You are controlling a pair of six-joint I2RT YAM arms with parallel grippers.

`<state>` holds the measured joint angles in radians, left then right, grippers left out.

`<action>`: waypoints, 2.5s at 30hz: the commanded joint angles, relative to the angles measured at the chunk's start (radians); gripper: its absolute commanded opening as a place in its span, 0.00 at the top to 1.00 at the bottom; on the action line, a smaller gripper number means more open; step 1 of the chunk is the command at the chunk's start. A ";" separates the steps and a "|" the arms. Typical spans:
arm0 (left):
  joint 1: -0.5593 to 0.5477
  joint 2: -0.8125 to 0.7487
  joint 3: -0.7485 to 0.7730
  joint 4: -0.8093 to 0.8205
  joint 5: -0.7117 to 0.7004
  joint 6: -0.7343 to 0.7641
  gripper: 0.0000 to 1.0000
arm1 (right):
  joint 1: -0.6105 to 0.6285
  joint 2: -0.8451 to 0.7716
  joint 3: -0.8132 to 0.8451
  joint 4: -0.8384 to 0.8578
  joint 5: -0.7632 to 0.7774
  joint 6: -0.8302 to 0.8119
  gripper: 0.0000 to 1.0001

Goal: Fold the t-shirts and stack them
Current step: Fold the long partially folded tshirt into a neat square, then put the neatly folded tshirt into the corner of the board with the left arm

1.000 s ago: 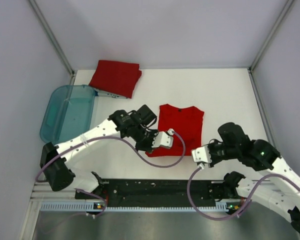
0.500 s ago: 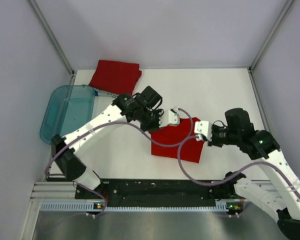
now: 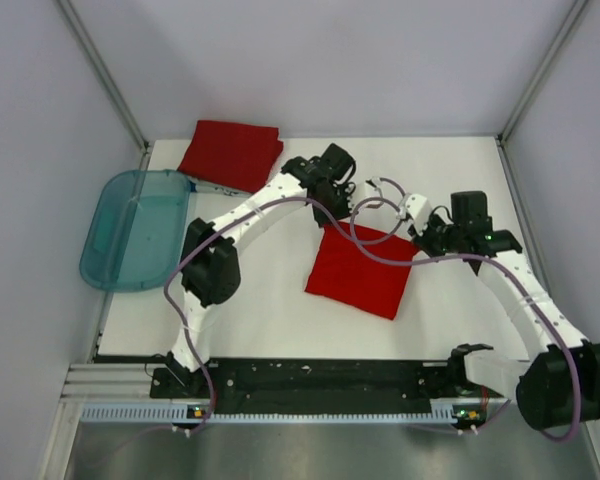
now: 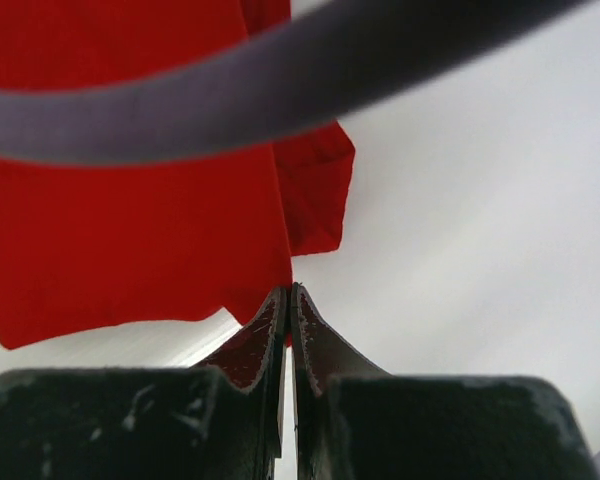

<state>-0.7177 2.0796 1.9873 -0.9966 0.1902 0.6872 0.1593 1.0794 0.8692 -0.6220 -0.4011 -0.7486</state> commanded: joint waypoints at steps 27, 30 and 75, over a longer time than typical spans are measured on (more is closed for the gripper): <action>0.130 0.170 0.101 0.335 -0.335 -0.250 0.59 | -0.093 0.573 0.413 0.257 0.386 0.689 0.70; 0.130 0.036 -0.071 0.398 -0.206 -0.352 0.50 | -0.093 0.466 0.329 0.235 0.393 0.947 0.57; 0.320 0.027 -0.318 0.533 0.180 -0.973 0.34 | -0.095 0.718 0.174 0.375 0.064 1.161 0.89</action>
<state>-0.4580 2.2356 1.7325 -0.4908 0.4545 -0.2600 0.0689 1.7817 1.0000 -0.2401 -0.3660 0.4454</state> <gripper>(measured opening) 0.655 0.112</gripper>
